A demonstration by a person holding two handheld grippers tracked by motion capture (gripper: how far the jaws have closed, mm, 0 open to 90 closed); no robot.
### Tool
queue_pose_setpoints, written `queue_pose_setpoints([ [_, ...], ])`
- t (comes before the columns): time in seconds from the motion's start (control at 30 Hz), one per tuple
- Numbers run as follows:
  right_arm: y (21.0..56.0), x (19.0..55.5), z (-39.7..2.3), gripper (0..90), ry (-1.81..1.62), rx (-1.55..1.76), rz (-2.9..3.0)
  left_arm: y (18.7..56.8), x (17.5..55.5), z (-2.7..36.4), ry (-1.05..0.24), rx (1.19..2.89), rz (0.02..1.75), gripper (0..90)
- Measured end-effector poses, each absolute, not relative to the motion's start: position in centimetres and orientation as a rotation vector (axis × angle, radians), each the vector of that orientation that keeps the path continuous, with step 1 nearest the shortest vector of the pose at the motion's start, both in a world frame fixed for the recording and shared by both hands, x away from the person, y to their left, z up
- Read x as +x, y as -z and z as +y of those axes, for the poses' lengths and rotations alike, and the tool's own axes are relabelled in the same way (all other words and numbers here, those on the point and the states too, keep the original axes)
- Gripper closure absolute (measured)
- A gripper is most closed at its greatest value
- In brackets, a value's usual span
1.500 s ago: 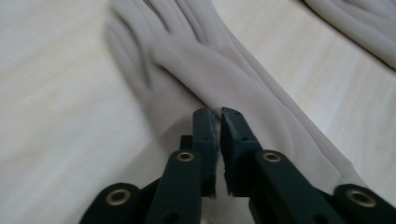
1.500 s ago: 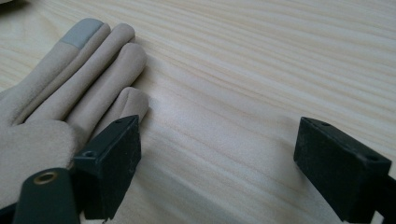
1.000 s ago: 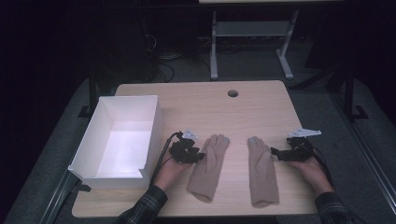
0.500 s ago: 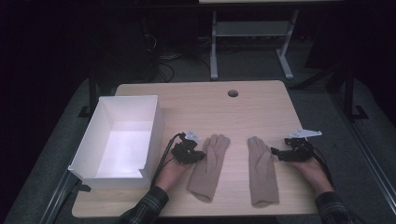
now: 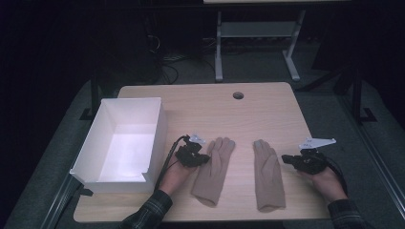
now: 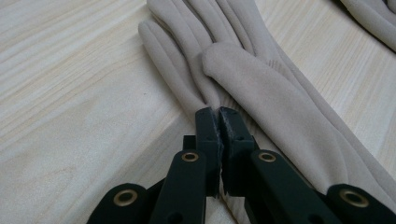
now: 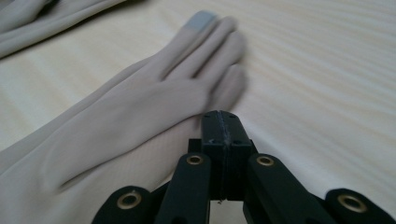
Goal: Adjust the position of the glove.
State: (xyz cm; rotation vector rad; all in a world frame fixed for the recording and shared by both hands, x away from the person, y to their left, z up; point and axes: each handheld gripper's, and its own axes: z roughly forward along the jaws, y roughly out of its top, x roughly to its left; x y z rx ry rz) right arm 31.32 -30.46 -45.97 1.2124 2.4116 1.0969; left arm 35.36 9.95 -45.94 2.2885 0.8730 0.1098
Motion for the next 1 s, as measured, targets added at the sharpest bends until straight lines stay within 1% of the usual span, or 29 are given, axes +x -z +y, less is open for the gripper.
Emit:
queue_pose_setpoints([
  [0.3,46.1,29.9,-28.7,90.0,-1.049,1.130,2.514,45.9,35.5,9.9,-0.109,2.297,0.863,87.0],
  [0.63,46.5,30.1,-27.4,90.0,-1.057,1.083,2.565,45.9,35.8,9.8,-0.082,2.265,0.892,87.6],
  [1.0,46.4,30.3,-24.2,90.0,-1.095,1.018,2.617,45.8,35.7,9.7,-0.046,2.222,0.899,87.8],
])
